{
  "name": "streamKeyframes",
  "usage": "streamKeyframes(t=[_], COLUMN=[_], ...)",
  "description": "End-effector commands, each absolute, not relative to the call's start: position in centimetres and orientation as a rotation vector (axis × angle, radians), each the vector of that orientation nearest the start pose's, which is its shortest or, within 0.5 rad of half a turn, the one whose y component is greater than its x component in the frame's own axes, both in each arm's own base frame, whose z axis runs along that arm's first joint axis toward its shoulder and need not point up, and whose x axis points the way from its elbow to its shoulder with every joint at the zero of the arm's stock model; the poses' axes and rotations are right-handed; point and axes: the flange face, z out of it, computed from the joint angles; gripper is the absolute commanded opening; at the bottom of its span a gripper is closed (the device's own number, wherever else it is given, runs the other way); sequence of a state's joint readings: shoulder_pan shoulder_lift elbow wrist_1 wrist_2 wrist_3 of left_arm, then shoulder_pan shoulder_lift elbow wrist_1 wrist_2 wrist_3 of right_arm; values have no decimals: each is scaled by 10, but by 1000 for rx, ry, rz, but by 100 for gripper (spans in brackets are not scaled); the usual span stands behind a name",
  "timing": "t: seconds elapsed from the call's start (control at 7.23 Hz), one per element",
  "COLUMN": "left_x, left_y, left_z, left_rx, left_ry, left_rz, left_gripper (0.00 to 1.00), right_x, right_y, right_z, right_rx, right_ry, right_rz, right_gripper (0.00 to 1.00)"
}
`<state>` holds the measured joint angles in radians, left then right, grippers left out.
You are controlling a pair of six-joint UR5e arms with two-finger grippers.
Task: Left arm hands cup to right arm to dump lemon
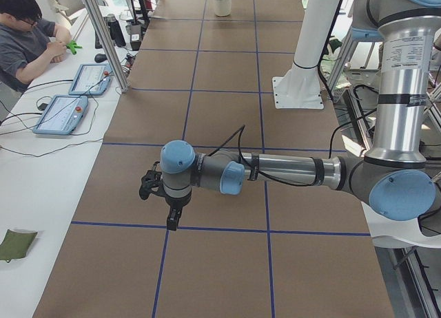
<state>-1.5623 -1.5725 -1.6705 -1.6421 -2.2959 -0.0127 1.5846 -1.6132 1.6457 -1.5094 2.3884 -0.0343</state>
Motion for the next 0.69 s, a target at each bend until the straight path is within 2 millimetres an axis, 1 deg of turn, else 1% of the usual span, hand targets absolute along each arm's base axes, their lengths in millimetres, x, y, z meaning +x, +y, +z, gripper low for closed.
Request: streamKeyframes(t=[0.0,0.55], left_x=[-62,-62], left_y=[-494,-494], left_z=[600,599], left_rx=[128,132], left_ry=[723,723], left_rz=[50,53], left_gripper=[100,100], right_x=[67,67], right_y=[-479,-477], right_z=[631,634], right_rx=[111,109], right_ry=[-818,-813], right_rz=[-58,-60], right_gripper=[100,100])
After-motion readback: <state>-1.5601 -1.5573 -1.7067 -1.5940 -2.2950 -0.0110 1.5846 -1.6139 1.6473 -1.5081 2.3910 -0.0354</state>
